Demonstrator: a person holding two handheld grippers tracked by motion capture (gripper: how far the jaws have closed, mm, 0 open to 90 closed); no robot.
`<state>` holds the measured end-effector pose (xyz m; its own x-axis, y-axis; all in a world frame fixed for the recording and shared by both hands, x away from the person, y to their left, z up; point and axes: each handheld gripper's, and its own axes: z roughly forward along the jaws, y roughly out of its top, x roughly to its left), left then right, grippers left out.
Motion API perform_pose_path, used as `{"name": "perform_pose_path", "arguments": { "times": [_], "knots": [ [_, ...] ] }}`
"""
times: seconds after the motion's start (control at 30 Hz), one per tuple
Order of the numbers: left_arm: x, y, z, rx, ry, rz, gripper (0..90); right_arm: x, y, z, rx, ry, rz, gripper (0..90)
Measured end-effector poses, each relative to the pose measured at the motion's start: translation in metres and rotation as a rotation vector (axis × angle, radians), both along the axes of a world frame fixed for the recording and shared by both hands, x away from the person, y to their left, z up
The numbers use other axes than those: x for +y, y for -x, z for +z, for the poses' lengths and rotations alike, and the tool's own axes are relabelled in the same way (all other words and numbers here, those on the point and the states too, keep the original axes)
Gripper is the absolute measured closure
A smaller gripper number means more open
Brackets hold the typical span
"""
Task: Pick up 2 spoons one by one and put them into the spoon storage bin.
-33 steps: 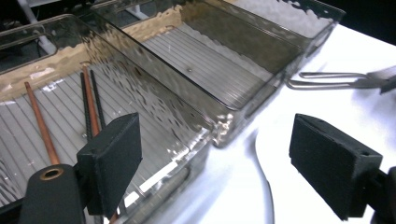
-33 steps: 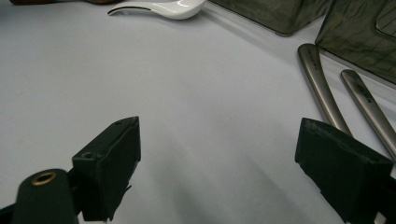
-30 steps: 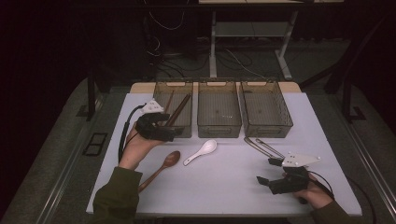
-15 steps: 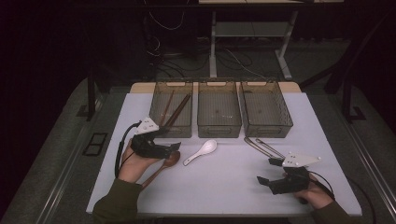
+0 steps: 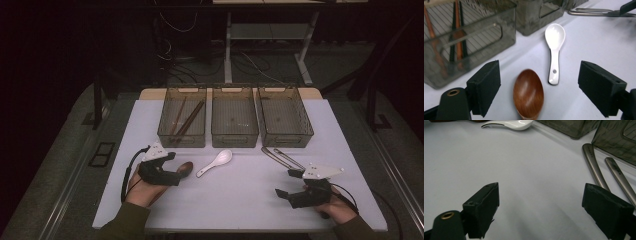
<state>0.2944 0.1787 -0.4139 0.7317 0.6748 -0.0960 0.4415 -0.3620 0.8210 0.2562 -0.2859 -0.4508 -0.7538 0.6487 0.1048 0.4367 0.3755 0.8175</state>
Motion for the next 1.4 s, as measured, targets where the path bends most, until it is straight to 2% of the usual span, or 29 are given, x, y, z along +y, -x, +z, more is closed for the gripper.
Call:
{"name": "perform_pose_path", "arguments": {
  "times": [0.2,0.47,0.73,1.13,1.4],
  "knots": [
    [0.005,0.003,-0.008,0.022,0.001,0.003,25.7,0.0,0.0,0.0,-0.003,0.004,0.004,14.2],
    [0.012,-0.003,-0.01,0.044,0.006,0.021,42.5,0.001,0.0,0.0,0.0,0.003,0.001,14.2],
    [0.018,-0.013,-0.015,0.075,-0.008,0.037,53.4,0.001,0.0,-0.001,-0.003,0.006,0.002,14.1],
    [0.017,-0.023,-0.025,0.134,0.002,0.039,54.7,0.001,0.0,-0.001,-0.003,0.008,0.004,14.1],
    [0.011,-0.025,-0.029,0.151,-0.029,0.016,51.1,0.001,0.0,-0.001,-0.003,0.01,0.004,14.1]
  ]
}}
